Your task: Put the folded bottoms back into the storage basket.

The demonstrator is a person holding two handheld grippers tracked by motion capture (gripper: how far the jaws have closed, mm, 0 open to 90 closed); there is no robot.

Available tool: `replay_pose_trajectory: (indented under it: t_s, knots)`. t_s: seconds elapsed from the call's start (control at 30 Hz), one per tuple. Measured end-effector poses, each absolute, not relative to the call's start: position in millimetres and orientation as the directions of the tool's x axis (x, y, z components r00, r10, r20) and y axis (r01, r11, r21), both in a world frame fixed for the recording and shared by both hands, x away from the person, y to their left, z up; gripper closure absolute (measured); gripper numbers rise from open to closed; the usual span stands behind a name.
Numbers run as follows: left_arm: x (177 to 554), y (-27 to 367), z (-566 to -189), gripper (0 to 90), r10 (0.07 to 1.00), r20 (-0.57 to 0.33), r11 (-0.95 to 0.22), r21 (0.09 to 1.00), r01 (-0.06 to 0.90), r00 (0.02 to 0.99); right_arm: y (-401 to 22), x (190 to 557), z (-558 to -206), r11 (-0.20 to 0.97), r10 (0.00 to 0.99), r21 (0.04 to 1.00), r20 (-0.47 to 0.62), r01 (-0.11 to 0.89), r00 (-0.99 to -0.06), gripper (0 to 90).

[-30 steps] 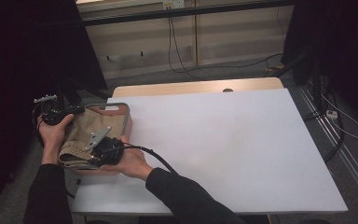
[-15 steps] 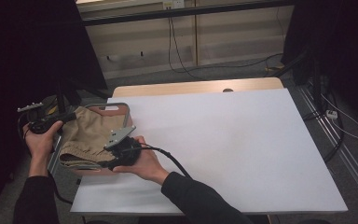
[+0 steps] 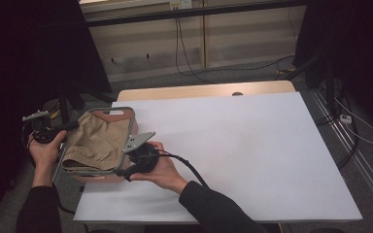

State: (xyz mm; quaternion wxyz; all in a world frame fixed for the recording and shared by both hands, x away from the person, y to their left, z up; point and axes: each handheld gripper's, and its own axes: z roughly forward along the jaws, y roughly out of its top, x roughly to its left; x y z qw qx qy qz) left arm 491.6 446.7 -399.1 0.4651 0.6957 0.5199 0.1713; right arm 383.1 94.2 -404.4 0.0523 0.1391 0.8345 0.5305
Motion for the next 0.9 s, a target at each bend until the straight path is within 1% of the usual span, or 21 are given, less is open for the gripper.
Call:
replay_pose_trajectory:
  t_s: [0.17, 0.27, 0.57, 0.63, 0.8, 0.9]
  knots:
    - [494, 438, -398, 89.8, 0.874, -0.234, -0.066, 0.811, 0.581, 0.426, 92, 384, -404, 0.393, 0.296, 0.901, 0.066, 0.185, -0.953, 26.0]
    - [498, 427, -402, 89.9, 0.874, -0.207, -0.113, 0.794, 0.597, 0.44, 93, 384, -405, 0.395, 0.294, 0.899, 0.069, 0.187, -0.953, 25.9]
    - [502, 424, -407, 89.7, 0.881, -0.19, -0.136, 0.775, 0.617, 0.433, 92, 384, -406, 0.401, 0.299, 0.897, 0.065, 0.187, -0.952, 25.8]
    - [501, 424, -406, 89.7, 0.88, -0.21, -0.12, 0.77, 0.627, 0.426, 90, 383, -406, 0.396, 0.307, 0.897, 0.072, 0.196, -0.949, 25.6]
    - [492, 427, -405, 89.4, 0.876, -0.217, -0.11, 0.78, 0.617, 0.43, 85, 383, -408, 0.395, 0.312, 0.897, 0.073, 0.199, -0.947, 25.0]
    - [491, 427, -405, 88.6, 0.876, -0.224, -0.098, 0.785, 0.612, 0.427, 84, 384, -408, 0.39, 0.322, 0.897, 0.076, 0.205, -0.944, 22.8]
